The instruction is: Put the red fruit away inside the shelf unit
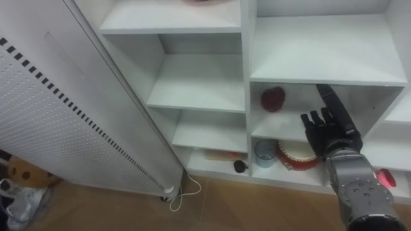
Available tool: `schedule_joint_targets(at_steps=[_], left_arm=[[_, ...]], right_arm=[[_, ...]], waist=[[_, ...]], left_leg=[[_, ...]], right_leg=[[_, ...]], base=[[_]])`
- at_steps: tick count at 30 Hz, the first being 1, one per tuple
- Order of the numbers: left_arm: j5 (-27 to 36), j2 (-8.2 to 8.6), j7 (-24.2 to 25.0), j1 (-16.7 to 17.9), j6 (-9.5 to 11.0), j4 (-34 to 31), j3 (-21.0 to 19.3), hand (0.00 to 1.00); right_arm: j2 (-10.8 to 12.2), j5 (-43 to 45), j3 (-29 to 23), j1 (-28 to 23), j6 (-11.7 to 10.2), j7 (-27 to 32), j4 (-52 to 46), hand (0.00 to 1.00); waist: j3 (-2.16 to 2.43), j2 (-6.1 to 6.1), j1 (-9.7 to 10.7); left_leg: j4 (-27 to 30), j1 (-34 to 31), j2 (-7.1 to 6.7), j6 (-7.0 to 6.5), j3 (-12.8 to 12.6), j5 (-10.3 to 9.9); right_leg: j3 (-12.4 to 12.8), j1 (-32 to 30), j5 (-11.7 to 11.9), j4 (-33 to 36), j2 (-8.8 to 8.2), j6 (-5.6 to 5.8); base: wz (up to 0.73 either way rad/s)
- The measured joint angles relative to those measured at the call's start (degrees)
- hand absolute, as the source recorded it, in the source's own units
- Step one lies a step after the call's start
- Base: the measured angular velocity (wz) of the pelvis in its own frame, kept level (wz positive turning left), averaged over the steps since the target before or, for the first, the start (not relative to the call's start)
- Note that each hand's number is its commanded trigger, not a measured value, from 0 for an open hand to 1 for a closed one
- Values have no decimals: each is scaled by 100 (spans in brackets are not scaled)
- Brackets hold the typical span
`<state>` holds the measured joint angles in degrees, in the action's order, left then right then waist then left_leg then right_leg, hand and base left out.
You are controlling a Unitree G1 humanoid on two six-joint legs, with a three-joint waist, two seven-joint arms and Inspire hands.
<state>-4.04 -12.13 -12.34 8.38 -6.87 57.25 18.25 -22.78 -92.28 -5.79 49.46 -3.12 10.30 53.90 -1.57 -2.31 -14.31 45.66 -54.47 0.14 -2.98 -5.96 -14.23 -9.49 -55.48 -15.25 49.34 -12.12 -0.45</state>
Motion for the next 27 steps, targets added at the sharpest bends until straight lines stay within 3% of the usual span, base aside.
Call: schedule_joint_targets(at_steps=[11, 19, 25, 27], left_arm=[[1, -8, 65, 143, -4, -111, 24, 0], [1, -29, 334, 188, -1, -78, 47, 0], [-64, -25, 560, 88, 17, 95, -50, 0], [-162, -28, 637, -44, 100, 325, -235, 0]], right_arm=[[2, -49, -10, -252, -9, 42, 38, 0], [6, -23, -13, -966, 119, -861, 1002, 0], [2, 849, 56, -1603, 205, -1410, 1845, 0], [6, 1293, 370, -1827, 246, -1648, 2005, 0]], waist=[[-11, -7, -8], [-44, -10, -6], [-67, -7, 47], [-96, 35, 126]], left_leg=[[-57, 318, -2, 4, 7, -7], [-446, 1025, 47, 66, 99, -37], [-942, 1593, 2, 99, 102, -18], [-1187, 1886, -12, 126, 114, 0]], right_leg=[[-36, 326, -40, -51, -13, 8], [-211, 1142, -10, -605, 132, 44], [-216, 1666, 21, -1031, 183, 77], [-227, 1923, 14, -1206, 197, 89]], base=[[0], [-2], [0], [0]])
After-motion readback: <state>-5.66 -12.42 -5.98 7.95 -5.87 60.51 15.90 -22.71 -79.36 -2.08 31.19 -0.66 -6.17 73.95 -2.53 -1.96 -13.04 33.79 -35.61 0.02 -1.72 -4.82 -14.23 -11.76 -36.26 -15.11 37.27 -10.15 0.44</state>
